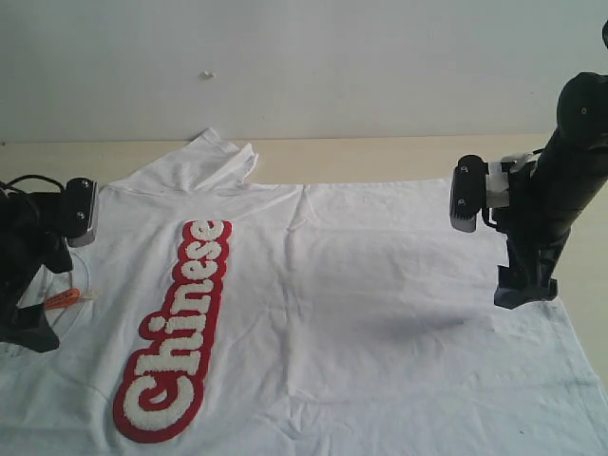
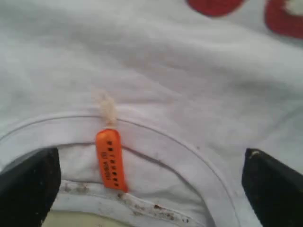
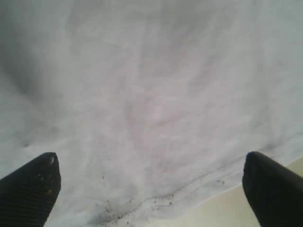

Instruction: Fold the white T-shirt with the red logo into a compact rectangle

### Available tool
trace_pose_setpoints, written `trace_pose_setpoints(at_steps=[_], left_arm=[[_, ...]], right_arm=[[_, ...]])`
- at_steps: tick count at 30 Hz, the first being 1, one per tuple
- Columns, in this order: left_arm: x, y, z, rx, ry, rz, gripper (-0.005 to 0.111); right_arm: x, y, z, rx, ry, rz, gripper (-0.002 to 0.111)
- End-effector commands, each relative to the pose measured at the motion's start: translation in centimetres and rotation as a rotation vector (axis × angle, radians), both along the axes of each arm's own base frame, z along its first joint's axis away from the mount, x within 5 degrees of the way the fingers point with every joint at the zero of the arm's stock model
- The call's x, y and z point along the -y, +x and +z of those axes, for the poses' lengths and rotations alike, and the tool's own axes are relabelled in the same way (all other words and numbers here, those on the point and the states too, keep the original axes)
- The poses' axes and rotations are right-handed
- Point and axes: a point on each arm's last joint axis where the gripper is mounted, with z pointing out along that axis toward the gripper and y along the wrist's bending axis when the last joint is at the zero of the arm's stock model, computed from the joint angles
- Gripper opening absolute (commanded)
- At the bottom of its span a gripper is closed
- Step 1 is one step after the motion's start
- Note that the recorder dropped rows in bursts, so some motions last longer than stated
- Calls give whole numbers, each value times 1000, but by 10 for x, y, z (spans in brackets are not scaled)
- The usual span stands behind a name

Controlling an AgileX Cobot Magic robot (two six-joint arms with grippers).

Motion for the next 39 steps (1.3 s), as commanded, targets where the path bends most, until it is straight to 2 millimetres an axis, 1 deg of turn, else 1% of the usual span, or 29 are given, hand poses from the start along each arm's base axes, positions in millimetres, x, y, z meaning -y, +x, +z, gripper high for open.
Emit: trace_pose_setpoints(at_steps=[1,6,12,15,18,22,25,32,39], left_arm=[[-4,-4,-1,-40,40,-102,105],[-7,-1,-1,-6,75,-126,105],[-6,12,7,43,78,-126,105],[-6,16,9,12,75,-127,105],[-5,17,6,-18,74,-126,105],[-5,20,-4,-49,75,-128,105],[-5,22,-10,-72,75,-122,105],[-5,26,-11,-69,74,-116,105],[-4,28,-19,-66,76,-117,105]], right_arm=[[4,2,2,11,-21,17,101],[4,1,1,2,-31,46,100],[5,0,1,-9,-51,129,100],[8,1,2,-2,-59,155,100],[15,5,8,-3,-53,132,100],[27,4,10,-62,-39,105,100],[31,2,4,-108,-36,120,100],[33,5,-27,-170,-25,113,100],[33,7,-43,-181,-24,113,100]])
